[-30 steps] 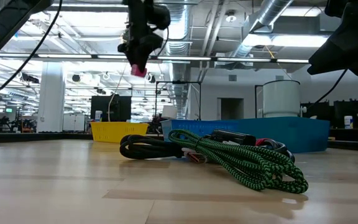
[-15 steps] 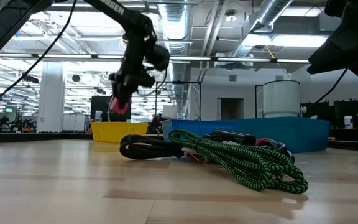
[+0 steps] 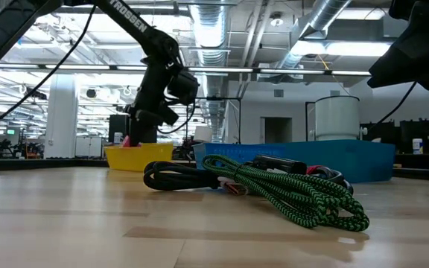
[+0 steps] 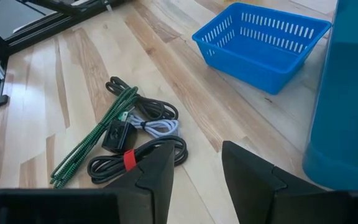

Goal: Pick and place items into bin
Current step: Put the pink charger adapter into the yellow bin, then put the black charger adapter into the yellow bin

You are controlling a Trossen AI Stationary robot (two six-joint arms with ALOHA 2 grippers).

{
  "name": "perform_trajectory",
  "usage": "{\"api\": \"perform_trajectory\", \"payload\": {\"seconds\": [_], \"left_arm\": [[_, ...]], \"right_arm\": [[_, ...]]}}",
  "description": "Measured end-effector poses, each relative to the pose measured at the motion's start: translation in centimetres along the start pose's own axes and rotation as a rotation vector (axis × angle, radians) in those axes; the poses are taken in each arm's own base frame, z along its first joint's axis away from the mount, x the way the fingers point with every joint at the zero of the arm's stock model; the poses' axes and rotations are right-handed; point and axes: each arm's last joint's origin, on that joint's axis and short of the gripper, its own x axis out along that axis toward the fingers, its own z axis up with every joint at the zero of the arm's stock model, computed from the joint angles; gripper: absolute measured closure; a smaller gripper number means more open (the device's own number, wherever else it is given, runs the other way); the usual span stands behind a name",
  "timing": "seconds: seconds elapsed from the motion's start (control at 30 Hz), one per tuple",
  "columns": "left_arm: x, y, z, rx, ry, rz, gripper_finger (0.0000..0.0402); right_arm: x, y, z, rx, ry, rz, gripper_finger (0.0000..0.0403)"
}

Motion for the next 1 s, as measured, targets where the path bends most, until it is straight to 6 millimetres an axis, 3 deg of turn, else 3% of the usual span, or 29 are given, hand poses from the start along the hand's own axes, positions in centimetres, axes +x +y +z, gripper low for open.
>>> {"api": "perform_trajectory", "payload": {"seconds": [0.3, 0.77, 1.0], "left_arm": [[0.0, 0.0, 0.2, -0.002, -0.019, 0.001, 0.0244], [-0.4, -1.4, 0.3, 0.075, -0.041, 0.116, 0.0163], [-3.0, -0.8, -0.3, 0.078, 0.001, 0.138, 0.0157]], "right_arm": [[0.0, 0.0, 0.0, 0.000, 0.000, 0.000, 0.0274], [0.0, 0.0, 0.0, -0.001, 0.000, 0.000, 0.0274], [0.0, 0.0, 0.0, -0.001, 0.000, 0.000, 0.0274]]}}
